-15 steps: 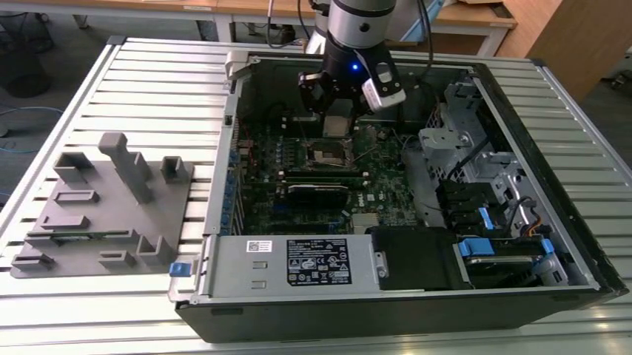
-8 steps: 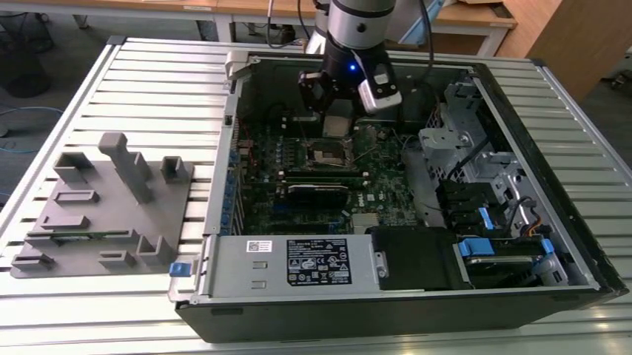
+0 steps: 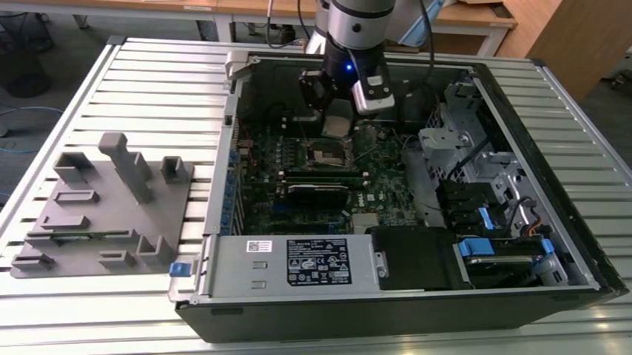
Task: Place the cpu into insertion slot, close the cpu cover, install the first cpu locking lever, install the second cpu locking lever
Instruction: 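Place the cpu into insertion slot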
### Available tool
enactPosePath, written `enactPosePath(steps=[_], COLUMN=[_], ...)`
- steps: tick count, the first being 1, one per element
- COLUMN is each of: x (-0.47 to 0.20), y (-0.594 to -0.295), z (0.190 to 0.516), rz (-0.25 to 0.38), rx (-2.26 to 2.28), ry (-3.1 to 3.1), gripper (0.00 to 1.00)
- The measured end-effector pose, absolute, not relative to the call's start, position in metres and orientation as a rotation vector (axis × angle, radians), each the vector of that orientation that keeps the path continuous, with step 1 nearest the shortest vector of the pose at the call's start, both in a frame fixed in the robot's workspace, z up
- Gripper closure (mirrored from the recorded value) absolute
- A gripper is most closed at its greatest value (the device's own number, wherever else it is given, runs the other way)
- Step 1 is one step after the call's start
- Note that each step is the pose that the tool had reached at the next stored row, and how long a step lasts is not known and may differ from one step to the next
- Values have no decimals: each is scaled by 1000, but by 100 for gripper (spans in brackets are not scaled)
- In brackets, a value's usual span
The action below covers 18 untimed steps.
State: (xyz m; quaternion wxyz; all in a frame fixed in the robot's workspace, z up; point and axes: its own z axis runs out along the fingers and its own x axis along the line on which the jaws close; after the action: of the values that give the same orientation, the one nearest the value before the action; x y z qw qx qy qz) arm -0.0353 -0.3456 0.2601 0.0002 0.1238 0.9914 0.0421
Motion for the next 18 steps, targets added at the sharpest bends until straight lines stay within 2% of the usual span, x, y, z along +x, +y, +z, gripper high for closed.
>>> enactPosePath(steps=[18], x=[-35], y=[-346], z=[259], rz=[130], rx=[858], ry=[3005], gripper=[46])
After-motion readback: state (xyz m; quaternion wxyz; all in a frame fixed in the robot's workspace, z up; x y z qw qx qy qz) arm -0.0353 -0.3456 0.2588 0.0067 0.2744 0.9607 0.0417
